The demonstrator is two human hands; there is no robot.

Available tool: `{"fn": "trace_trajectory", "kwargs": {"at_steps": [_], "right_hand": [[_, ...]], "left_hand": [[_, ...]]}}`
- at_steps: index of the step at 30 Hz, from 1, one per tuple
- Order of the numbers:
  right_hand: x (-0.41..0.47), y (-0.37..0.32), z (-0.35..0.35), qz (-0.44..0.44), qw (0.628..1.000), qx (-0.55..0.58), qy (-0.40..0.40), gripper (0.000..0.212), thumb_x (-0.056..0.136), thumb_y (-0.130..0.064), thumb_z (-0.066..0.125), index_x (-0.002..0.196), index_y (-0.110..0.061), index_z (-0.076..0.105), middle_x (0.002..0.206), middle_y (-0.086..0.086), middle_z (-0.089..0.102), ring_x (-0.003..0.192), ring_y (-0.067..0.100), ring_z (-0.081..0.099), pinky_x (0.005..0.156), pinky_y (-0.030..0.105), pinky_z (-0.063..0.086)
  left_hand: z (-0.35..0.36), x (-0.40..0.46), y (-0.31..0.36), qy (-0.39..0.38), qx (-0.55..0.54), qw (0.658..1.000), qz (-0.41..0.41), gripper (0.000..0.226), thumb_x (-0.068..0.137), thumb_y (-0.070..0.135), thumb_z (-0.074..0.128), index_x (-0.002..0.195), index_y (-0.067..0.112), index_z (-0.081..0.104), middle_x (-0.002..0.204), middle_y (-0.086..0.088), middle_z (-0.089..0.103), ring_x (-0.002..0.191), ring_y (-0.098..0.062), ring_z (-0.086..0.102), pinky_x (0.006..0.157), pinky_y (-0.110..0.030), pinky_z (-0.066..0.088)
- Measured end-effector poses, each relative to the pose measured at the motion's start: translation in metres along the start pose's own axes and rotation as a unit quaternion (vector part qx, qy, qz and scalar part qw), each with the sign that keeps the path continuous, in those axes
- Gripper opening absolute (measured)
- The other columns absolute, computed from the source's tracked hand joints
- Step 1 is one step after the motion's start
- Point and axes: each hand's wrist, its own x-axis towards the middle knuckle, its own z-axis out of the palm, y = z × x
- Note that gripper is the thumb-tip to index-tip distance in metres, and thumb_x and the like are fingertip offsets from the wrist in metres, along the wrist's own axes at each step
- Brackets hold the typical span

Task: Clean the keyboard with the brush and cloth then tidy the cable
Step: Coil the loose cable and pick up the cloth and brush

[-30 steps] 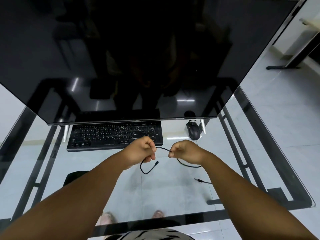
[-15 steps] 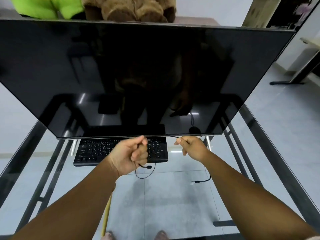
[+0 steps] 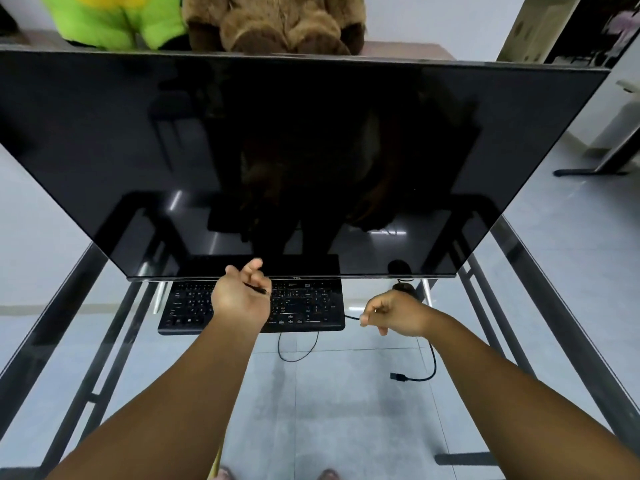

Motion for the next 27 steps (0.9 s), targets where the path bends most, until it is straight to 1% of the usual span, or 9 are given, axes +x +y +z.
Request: {"fn": "trace_trajectory", "kwargs": {"at_steps": [2,4,7,9,10,13,16,21,27], "right_hand": [[-0.009,-0.014,-0.011,-0.011,0.999,-0.006,-0.053,0.016,0.087,-0.043,0.069,0.086,-0.03,0.077,0.07,0.004,0.07,0.081,0.017,0.065,0.086,0.03,0.049],[-0.021,-0.032,-0.024,-0.022,0.996,-0.003,-0.083,0.014,0.087,-0.041,0.07,0.09,-0.029,0.078,0.065,0.002,0.065,0.073,0.008,0.06,0.077,0.028,0.049],[-0.038,-0.058,-0.046,-0.05,0.992,0.015,-0.118,0.013,0.088,-0.031,0.07,0.095,-0.024,0.079,0.064,0.005,0.058,0.058,0.004,0.05,0.059,0.016,0.038],[-0.047,-0.075,-0.059,-0.079,0.986,0.034,-0.14,0.013,0.089,-0.024,0.069,0.098,-0.021,0.078,0.062,0.002,0.058,0.058,0.007,0.049,0.057,0.014,0.037],[-0.049,-0.082,-0.065,-0.095,0.984,0.048,-0.144,0.014,0.091,-0.019,0.067,0.101,-0.016,0.077,0.058,-0.004,0.058,0.056,0.006,0.047,0.056,0.013,0.038],[-0.047,-0.099,-0.075,-0.149,0.978,0.096,-0.107,0.016,0.093,-0.015,0.061,0.101,-0.009,0.074,0.053,-0.009,0.052,0.053,0.006,0.04,0.057,0.015,0.036],[-0.03,-0.107,-0.076,-0.162,0.974,0.158,-0.015,0.017,0.094,-0.02,0.062,0.088,-0.02,0.077,0.063,0.017,0.052,0.055,0.008,0.039,0.059,0.02,0.035],[0.003,-0.086,-0.072,-0.082,0.965,0.195,0.155,0.016,0.089,-0.031,0.07,0.085,-0.017,0.076,0.059,0.001,0.046,0.063,0.023,0.035,0.053,0.026,0.029],[0.008,-0.057,-0.051,0.0,0.961,0.201,0.191,0.032,0.085,-0.034,0.075,0.09,-0.003,0.07,0.06,0.002,0.049,0.04,0.006,0.033,0.042,0.02,0.029]], "left_hand": [[-0.001,0.006,-0.001,0.02,0.069,0.995,0.068,0.031,0.107,0.023,0.024,0.135,0.014,0.035,0.096,-0.01,0.072,0.079,-0.014,0.07,0.076,-0.023,0.052],[-0.008,0.017,-0.003,0.009,0.167,0.979,0.115,0.051,0.107,0.027,0.023,0.152,0.006,0.01,0.11,-0.009,0.07,0.104,-0.018,0.068,0.092,-0.029,0.051],[-0.023,0.017,-0.009,-0.036,0.419,0.894,0.156,0.064,0.104,0.037,0.035,0.154,0.014,0.003,0.128,0.004,0.061,0.086,-0.016,0.064,0.083,-0.028,0.051],[-0.025,0.005,-0.014,-0.086,0.555,0.813,0.15,0.063,0.104,0.035,0.034,0.155,0.022,-0.001,0.122,0.012,0.06,0.067,-0.022,0.06,0.057,-0.021,0.046],[-0.026,-0.001,-0.018,-0.123,0.585,0.791,0.13,0.061,0.105,0.032,0.033,0.155,0.024,-0.001,0.122,0.009,0.061,0.068,-0.015,0.06,0.057,-0.019,0.048],[-0.029,-0.011,-0.03,-0.237,0.612,0.754,0.033,0.053,0.105,0.031,0.033,0.153,0.023,0.012,0.11,-0.015,0.07,0.09,-0.009,0.07,0.093,-0.025,0.046],[-0.031,-0.024,-0.04,-0.329,0.651,0.683,-0.037,0.045,0.105,0.04,0.026,0.143,0.021,0.042,0.06,-0.014,0.065,0.064,-0.021,0.067,0.093,-0.042,0.049],[-0.024,-0.033,-0.032,-0.369,0.542,0.748,-0.103,0.065,0.101,0.05,0.021,0.098,0.006,0.069,0.044,0.0,0.023,0.04,-0.017,0.019,0.072,-0.03,0.049],[-0.016,-0.024,-0.003,-0.395,0.28,0.848,-0.215,0.048,0.101,0.042,0.032,0.078,0.008,0.058,0.038,0.006,0.026,0.032,-0.008,0.02,0.061,-0.03,0.045]]}}
